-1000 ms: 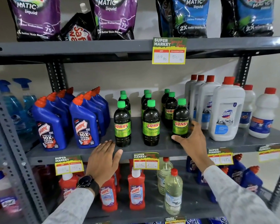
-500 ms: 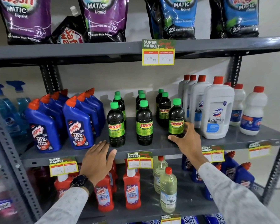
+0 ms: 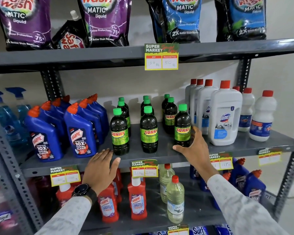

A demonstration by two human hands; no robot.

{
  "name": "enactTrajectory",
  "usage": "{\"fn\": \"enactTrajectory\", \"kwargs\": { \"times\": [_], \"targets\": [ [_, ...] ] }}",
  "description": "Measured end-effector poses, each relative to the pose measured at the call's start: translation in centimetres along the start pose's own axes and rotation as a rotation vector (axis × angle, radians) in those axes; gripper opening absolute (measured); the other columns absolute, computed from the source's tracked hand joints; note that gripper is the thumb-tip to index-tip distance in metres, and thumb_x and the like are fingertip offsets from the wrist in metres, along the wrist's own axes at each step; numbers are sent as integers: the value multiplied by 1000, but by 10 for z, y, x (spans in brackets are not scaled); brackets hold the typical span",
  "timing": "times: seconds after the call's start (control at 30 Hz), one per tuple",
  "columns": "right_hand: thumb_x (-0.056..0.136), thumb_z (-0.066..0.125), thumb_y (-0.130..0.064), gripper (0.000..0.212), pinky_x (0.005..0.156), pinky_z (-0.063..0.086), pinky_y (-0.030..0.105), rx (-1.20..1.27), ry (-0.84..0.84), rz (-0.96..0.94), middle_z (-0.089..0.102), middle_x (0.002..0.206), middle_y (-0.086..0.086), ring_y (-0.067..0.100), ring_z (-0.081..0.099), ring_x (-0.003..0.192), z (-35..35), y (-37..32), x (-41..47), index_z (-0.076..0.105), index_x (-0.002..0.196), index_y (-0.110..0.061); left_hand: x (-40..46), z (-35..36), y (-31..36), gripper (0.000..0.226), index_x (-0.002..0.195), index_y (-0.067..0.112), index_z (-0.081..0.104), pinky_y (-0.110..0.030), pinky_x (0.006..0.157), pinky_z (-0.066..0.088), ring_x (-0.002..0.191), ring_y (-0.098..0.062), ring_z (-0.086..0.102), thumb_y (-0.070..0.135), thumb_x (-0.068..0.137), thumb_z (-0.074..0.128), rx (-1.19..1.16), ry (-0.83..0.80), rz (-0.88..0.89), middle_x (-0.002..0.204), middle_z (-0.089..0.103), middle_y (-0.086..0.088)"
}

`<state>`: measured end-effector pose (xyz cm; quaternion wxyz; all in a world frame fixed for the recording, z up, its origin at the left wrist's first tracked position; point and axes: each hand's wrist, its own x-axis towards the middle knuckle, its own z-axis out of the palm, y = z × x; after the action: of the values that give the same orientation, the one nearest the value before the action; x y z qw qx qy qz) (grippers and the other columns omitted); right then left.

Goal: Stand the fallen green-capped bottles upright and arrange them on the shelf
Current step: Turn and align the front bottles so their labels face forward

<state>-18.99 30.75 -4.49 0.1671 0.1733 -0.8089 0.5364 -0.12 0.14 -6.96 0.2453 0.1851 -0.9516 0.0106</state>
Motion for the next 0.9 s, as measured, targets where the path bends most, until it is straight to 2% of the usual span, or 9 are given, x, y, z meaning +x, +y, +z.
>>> {"fn": "enactTrajectory", "kwargs": {
  "times": [0.1,0.2,0.33,0.4,0.5,0.57,0.9],
  "targets": [
    [63,96,-28,121,116,40,49,8,-38,-14,45,157,1,22,43,143,-1,3,-3,23,159,-27,0,0,0,81,144,14,52,-38,122,31,143,-20,45,64,96,11,-1,5,6,151,52,-6],
    [71,86,-13,114,117,33,41,-8,-58,-42,36,162,4,24,35,148,-4,6,-3,18,161,-24,0,0,0,80,145,15,51,-38,122,31,143,-19,44,64,96,12,5,-2,5,152,51,-6],
    [76,80,-12,110,116,30,39,15,-80,-20,28,166,4,25,28,151,-9,7,3,14,162,-26,0,0,0,81,144,14,52,-39,122,32,143,-20,45,65,96,11,3,-2,3,151,53,-7],
    [74,86,-17,111,117,35,42,-2,-109,-12,35,162,4,24,35,147,-8,6,5,17,161,-25,0,1,0,81,144,15,52,-38,122,32,143,-20,45,65,96,11,2,-1,3,151,52,-6],
    [69,92,-28,102,108,45,39,-19,-86,-15,57,143,-1,19,53,131,-3,3,4,33,152,-25,1,2,-1,81,145,15,51,-38,122,31,143,-19,44,65,96,11,-5,5,2,151,52,-6],
    [69,92,-29,94,105,48,39,-38,-50,-16,64,134,-2,19,58,126,0,4,4,39,147,-24,-1,3,0,82,145,15,50,-38,122,31,144,-19,44,66,95,10,2,-2,-2,152,51,-6],
    [72,91,-32,87,101,51,40,-60,-19,-8,66,131,-2,19,61,122,6,-6,11,43,145,-24,6,-6,0,83,145,17,50,-38,122,31,144,-18,43,67,95,7,-5,-16,-4,153,50,-4]
  ]
}}
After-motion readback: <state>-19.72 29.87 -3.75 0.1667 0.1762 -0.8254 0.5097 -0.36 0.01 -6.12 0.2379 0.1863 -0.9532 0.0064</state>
